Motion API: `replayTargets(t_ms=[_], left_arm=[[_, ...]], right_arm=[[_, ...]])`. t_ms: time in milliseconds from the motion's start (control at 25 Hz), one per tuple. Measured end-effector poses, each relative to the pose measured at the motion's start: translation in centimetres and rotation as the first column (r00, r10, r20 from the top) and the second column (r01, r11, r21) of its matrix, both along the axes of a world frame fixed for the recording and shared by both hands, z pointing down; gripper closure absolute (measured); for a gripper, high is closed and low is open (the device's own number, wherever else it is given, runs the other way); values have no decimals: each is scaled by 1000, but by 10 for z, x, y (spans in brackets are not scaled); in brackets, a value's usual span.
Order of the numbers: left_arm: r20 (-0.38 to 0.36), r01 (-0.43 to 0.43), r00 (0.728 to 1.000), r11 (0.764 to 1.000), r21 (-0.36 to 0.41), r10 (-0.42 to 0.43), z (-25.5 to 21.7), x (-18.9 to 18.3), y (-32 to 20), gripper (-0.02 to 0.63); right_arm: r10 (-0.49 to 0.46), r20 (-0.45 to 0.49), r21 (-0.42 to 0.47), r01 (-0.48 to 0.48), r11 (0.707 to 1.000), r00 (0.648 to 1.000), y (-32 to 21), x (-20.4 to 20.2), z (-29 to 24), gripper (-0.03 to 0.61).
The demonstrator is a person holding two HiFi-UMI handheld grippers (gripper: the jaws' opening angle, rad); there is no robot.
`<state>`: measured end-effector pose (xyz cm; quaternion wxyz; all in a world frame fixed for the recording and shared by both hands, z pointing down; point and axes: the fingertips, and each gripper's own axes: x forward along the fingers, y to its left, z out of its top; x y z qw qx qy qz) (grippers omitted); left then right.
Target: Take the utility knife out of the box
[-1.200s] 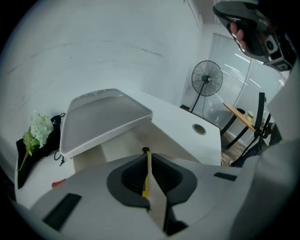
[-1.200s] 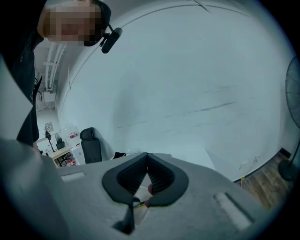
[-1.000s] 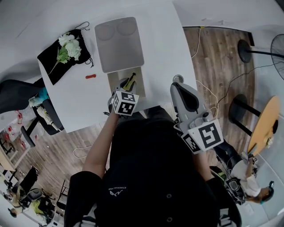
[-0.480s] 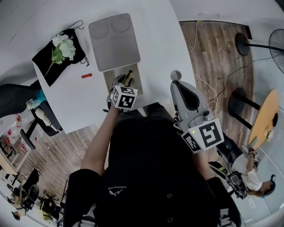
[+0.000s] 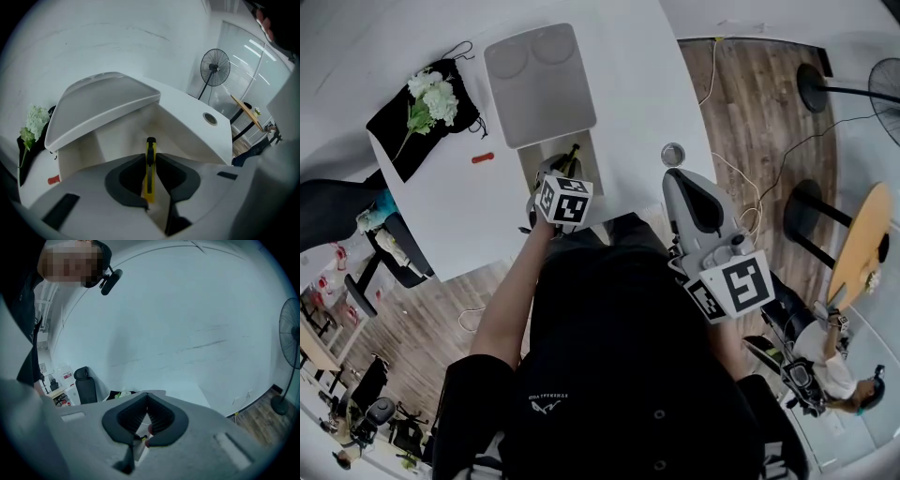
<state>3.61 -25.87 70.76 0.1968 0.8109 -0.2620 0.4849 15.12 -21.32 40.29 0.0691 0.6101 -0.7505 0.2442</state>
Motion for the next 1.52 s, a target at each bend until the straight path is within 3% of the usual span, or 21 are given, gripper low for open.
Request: replayTargets(t_ms=[560, 1000, 1520], left_arm=[[-37, 6, 999, 1000, -23, -7, -10, -5, 8, 557], [-118, 119, 987, 992, 37, -114, -50, -9, 8, 557], [-239, 277, 940, 953, 127, -241, -116, -22, 25, 555]], right_arm=[[-3, -7, 16, 3, 1000, 1000, 10, -1, -2, 574], [-82, -6, 43, 82, 996, 997, 23, -7, -7, 574], [-190, -10, 72, 190, 979, 982, 48, -12, -6, 574]])
